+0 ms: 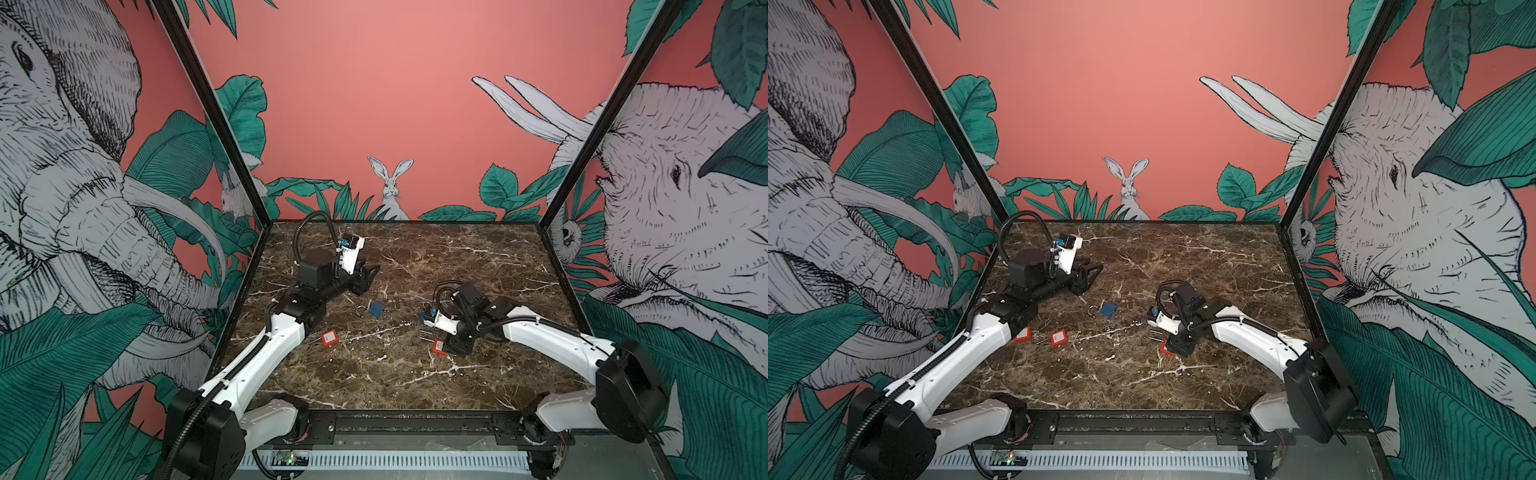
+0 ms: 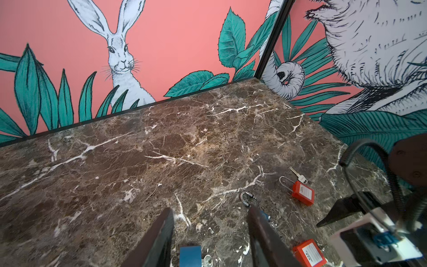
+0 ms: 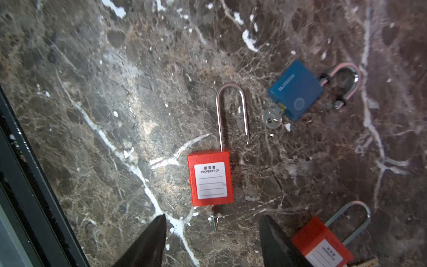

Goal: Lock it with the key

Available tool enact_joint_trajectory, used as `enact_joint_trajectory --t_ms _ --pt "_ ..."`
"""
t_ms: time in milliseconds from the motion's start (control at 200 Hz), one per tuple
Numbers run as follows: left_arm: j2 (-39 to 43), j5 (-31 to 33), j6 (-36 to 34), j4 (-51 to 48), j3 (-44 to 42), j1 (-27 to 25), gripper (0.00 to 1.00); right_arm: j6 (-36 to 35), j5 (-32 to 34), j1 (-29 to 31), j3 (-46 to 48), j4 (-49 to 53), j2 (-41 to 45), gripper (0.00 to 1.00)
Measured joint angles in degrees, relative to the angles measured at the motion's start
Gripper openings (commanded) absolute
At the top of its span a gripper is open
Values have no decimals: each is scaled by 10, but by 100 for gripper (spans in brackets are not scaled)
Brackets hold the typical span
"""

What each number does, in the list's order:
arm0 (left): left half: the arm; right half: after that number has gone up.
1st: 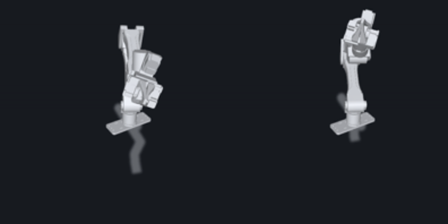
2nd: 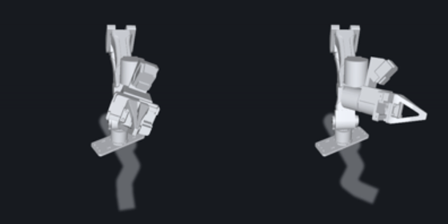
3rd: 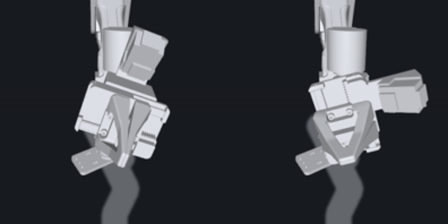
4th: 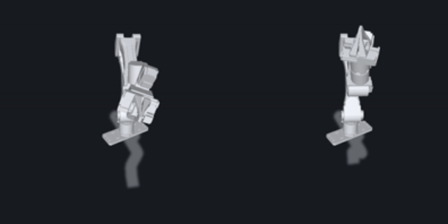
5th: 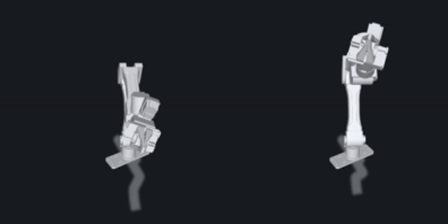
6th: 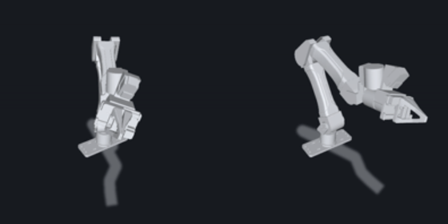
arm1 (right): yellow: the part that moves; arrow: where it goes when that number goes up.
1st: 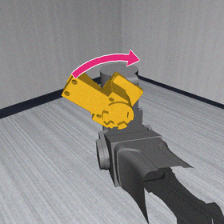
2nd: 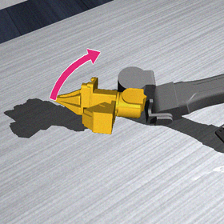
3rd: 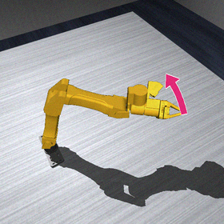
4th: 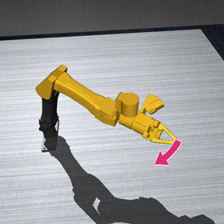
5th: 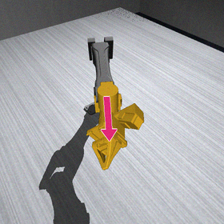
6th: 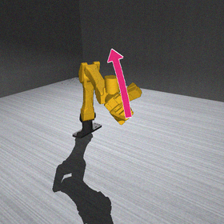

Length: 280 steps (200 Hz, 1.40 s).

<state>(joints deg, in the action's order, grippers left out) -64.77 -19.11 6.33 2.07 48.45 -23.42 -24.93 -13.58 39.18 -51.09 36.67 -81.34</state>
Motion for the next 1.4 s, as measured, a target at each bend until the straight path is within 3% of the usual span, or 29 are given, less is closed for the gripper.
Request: enact_joint_trajectory --t_ms 410,575,925,1155,1401 --pt "60 33 1 1 -50 0 52 -17 29 26 -52 9 -132 63" --pt "65 37 -4 0 -51 0 51 -23 37 29 -54 12 -157 56" --pt "67 26 -24 0 -59 0 48 -32 40 31 -63 13 -165 32" --pt "57 -22 -74 6 -62 0 48 -51 14 31 -68 34 -153 29" --pt "76 -144 -203 73 -130 0 47 -120 -62 24 -104 101 -7 27"
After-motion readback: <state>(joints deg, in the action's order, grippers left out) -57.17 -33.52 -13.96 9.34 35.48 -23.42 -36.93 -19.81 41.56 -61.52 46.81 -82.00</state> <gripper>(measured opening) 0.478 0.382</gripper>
